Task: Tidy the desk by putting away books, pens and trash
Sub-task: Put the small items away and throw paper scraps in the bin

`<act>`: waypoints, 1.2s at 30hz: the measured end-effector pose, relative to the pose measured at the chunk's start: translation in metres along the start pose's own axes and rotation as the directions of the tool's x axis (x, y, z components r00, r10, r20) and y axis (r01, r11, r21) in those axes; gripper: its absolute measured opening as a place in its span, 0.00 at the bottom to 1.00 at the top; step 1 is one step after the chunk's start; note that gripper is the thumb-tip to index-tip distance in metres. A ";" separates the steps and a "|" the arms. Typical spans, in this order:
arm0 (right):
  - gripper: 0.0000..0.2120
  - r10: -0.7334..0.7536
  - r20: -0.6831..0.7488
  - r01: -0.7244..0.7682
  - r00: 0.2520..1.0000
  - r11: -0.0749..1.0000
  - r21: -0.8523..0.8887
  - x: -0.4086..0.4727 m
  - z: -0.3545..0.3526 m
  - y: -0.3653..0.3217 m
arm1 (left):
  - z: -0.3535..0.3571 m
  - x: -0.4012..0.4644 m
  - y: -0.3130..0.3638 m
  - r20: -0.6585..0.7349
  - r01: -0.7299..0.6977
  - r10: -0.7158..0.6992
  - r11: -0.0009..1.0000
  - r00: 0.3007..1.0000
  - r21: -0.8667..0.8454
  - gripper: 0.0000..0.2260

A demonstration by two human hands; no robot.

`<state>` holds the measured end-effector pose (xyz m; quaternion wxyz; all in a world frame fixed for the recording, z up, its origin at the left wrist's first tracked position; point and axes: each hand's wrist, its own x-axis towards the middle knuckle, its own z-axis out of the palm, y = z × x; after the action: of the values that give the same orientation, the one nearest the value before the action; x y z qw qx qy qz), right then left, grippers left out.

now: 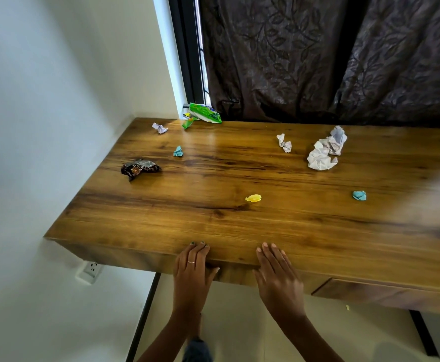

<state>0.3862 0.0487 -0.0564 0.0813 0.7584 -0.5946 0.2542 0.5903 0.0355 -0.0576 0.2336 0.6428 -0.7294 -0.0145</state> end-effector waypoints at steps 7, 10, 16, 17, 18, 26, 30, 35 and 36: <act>0.10 0.242 0.143 -0.261 0.960 0.956 0.135 0.022 -0.026 -0.019 | -0.008 -0.012 0.000 0.020 -0.024 0.026 0.997 0.999 -0.067 0.24; 0.08 0.279 0.209 -0.315 0.937 0.935 0.165 0.041 -0.028 -0.028 | -0.019 -0.005 -0.007 0.052 -0.084 0.089 0.991 0.995 -0.100 0.23; 0.09 0.269 0.322 -0.354 0.908 0.902 0.245 0.099 -0.011 -0.059 | -0.032 0.051 -0.036 0.231 -0.036 0.058 0.995 0.971 -0.098 0.23; 0.09 0.269 0.328 -0.361 0.905 0.895 0.262 0.109 -0.008 -0.065 | -0.031 0.060 -0.044 0.256 -0.030 0.050 0.996 0.965 -0.080 0.24; 0.08 0.271 0.331 -0.367 0.904 0.888 0.275 0.120 -0.003 -0.071 | -0.030 0.071 -0.054 0.264 -0.035 0.051 0.997 0.963 -0.066 0.25; 0.07 0.283 0.324 -0.377 0.903 0.883 0.281 0.206 0.037 -0.101 | -0.017 0.157 -0.117 0.306 -0.097 0.108 0.994 0.946 -0.049 0.30; 0.08 0.282 0.247 -0.345 0.927 0.901 0.265 0.256 0.060 -0.104 | -0.008 0.194 -0.128 0.308 -0.162 0.170 0.986 0.936 -0.050 0.30; 0.09 0.288 0.224 -0.340 0.931 0.907 0.249 0.322 0.093 -0.100 | -0.001 0.226 -0.131 0.290 -0.151 0.171 0.984 0.942 -0.090 0.29; 0.09 0.280 0.214 -0.328 0.936 0.914 0.237 0.335 0.100 -0.098 | 0.001 0.232 -0.130 0.281 -0.143 0.166 0.985 0.945 -0.100 0.29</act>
<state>0.5624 -0.2548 0.0370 -0.1157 0.6797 -0.6703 0.2745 0.6958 -0.2064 -0.0255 0.1503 0.5652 -0.8025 -0.1179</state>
